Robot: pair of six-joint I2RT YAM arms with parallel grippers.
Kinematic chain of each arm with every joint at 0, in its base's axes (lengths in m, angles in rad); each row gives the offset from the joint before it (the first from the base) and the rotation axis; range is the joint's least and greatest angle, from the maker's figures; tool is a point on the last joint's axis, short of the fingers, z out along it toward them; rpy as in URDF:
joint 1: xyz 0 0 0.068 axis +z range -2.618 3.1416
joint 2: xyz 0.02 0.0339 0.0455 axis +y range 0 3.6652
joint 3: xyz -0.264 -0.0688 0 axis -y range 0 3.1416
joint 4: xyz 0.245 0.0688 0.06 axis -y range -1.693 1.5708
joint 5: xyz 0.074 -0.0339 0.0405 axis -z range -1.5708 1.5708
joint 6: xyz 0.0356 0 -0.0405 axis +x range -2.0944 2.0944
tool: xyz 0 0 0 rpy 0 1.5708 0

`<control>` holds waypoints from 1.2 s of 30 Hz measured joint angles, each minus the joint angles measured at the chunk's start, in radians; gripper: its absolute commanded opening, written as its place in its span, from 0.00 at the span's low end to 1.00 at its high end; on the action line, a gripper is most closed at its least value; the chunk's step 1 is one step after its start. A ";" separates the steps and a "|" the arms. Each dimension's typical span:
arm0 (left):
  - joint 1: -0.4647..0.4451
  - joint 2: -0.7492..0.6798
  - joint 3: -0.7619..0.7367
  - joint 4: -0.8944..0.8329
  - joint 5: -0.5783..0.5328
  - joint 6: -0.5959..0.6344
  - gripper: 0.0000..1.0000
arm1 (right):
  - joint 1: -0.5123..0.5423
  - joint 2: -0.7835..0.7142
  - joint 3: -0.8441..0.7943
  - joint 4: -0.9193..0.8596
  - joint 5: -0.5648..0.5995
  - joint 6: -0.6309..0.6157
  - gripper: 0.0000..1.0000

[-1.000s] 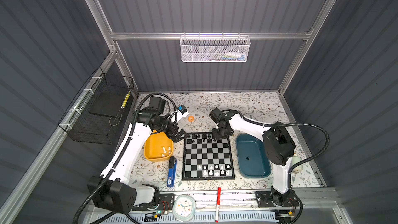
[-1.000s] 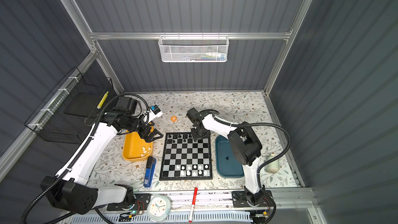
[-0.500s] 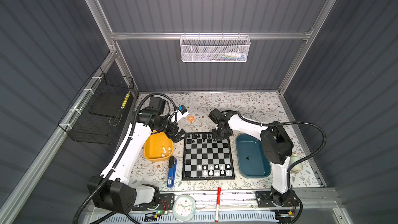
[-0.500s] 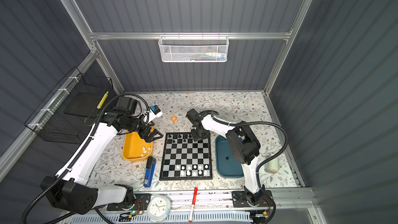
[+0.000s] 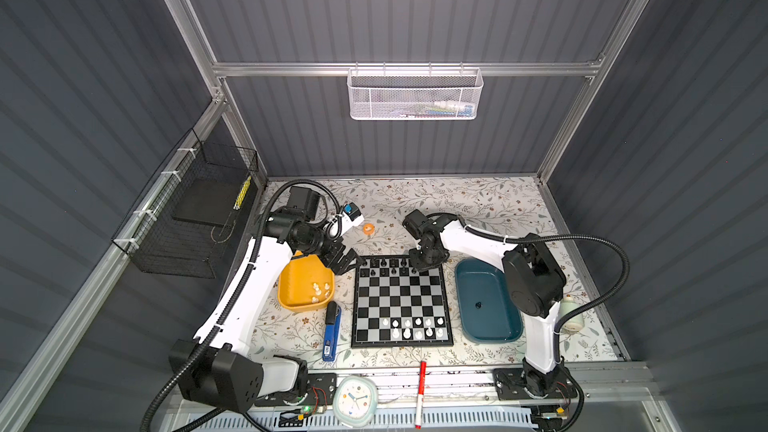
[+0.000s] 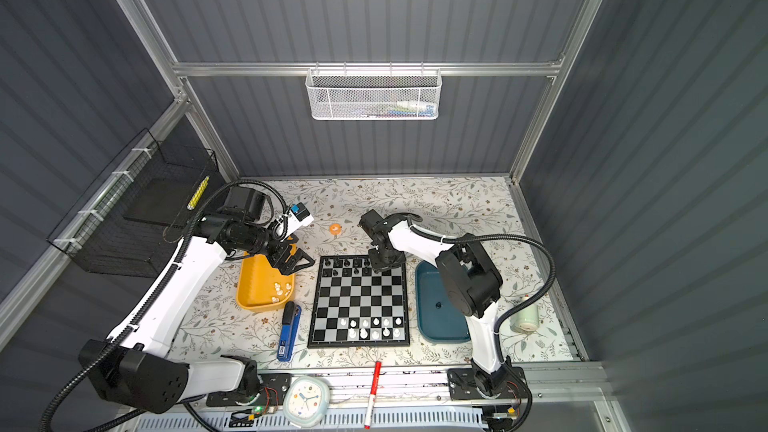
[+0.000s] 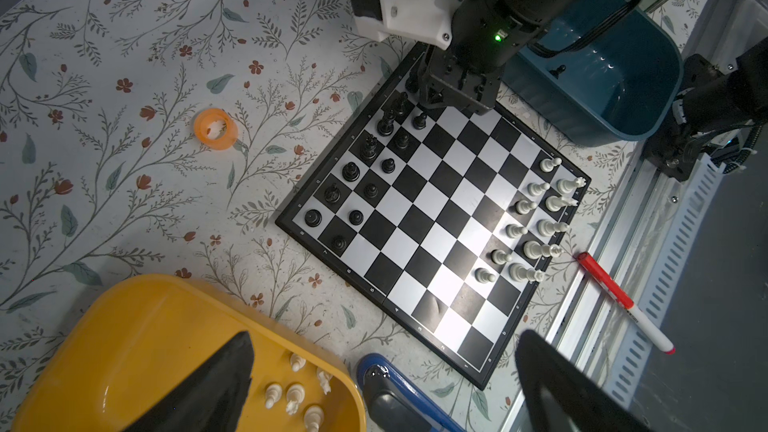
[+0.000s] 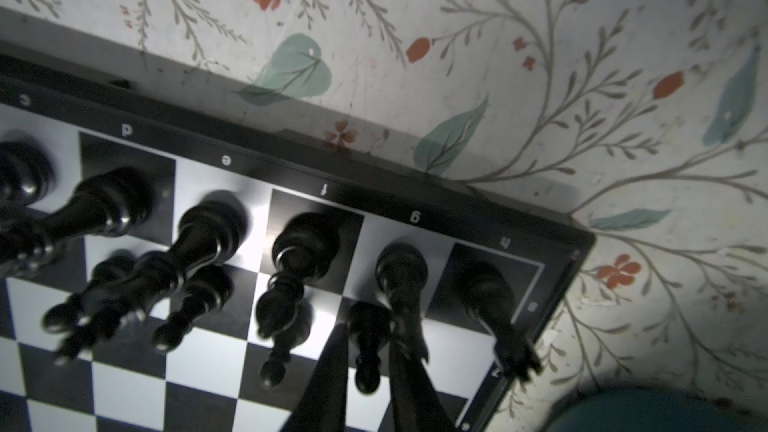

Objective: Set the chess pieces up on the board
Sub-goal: 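Lower the black piece onto the back-row square and open the right gripper, then raise the right gripper and move it back over the teal tray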

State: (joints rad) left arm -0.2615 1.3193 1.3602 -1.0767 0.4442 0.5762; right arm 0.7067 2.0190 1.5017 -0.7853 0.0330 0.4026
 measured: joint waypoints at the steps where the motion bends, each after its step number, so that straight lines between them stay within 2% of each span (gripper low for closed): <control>1: 0.000 0.000 0.000 0.000 0.000 0.000 1.00 | 0.000 0.000 0.000 0.000 0.000 0.000 0.24; 26: 0.000 -0.001 0.000 0.000 -0.008 0.000 0.99 | 0.002 -0.071 -0.012 -0.016 0.000 -0.001 0.27; 36: 0.000 -0.009 0.000 0.000 -0.026 0.000 0.99 | 0.016 -0.177 -0.073 -0.056 0.000 -0.007 0.28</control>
State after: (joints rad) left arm -0.2615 1.3106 1.3602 -1.0771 0.4187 0.5766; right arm 0.7231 1.8416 1.4284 -0.8410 0.0334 0.3954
